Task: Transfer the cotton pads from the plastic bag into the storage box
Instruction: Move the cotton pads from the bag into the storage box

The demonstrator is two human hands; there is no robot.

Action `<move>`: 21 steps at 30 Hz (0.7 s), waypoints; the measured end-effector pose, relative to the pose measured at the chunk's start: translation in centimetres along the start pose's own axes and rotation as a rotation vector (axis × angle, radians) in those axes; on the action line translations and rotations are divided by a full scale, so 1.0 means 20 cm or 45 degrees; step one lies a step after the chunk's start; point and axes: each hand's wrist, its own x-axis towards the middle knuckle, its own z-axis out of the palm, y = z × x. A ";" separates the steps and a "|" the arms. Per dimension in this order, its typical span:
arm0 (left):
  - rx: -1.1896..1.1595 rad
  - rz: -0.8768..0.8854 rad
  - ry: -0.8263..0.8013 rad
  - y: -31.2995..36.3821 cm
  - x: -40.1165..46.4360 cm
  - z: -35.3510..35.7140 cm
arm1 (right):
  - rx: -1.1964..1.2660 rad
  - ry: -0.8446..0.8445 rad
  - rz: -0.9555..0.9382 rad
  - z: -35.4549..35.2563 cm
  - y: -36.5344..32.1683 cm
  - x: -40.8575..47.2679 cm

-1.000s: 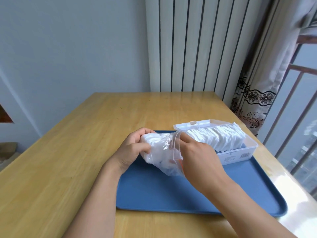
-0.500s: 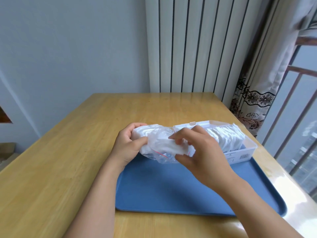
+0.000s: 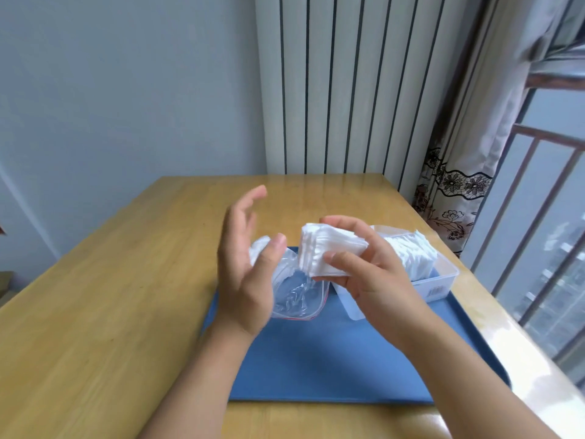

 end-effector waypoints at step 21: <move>-0.033 0.048 -0.347 0.04 -0.22 0.32 | -0.232 0.706 -0.177 0.08 0.01 -0.01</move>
